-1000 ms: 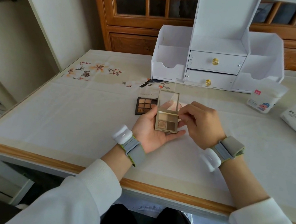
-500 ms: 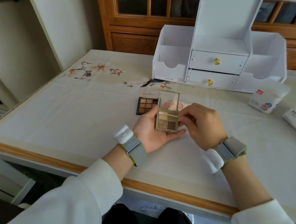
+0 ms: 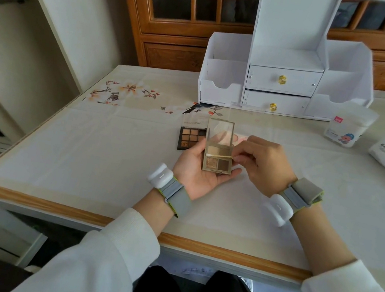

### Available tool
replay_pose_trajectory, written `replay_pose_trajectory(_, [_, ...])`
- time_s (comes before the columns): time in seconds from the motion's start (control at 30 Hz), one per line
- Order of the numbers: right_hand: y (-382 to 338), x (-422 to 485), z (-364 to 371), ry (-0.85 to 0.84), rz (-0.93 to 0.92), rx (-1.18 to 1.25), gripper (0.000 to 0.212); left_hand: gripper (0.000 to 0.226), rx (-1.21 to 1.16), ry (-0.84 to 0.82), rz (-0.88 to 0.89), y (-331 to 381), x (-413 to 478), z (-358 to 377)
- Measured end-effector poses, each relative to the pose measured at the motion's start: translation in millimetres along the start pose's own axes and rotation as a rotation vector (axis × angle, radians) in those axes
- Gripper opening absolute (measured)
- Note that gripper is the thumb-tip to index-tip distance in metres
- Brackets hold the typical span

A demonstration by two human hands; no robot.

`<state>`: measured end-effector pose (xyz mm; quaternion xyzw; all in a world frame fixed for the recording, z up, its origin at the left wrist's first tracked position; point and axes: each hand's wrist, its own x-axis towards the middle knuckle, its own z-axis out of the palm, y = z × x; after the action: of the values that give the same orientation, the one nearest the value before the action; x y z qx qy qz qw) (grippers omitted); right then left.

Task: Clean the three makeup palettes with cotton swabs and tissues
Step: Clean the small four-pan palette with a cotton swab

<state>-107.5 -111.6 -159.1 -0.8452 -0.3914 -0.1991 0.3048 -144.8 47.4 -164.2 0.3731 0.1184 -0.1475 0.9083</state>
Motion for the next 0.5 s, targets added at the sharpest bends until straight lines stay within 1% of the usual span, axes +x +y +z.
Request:
replay_pose_trajectory(0.07, [-0.4, 0.1, 0.2, 0.029, 0.023, 0.017, 0.008, 0.053, 0.004, -0.002, -0.003, -1.1, -1.4, 1.7])
replay_pose_trajectory(0.13, [-1.4, 0.2, 0.9, 0.044, 0.033, 0.022, 0.008, 0.056, 0.002, 0.004, -0.008, -2.3, -2.1, 2.7])
replay_pose_trajectory(0.3, [-4.1, -0.4, 3.1, -0.048, -0.029, -0.007, 0.011, 0.061, -0.032, -0.013, -0.021, -1.1, -2.7, 2.7])
replay_pose_trajectory(0.43, [-3.7, 1.0, 1.0, -0.021, -0.020, -0.015, 0.011, 0.060, -0.015, -0.011, -0.017, -1.0, -4.2, 4.3])
replay_pose_trajectory(0.5, [-4.4, 0.5, 0.4, -0.044, -0.046, -0.037, 0.012, 0.059, -0.032, 0.003, -0.021, 0.1, -5.0, 5.5])
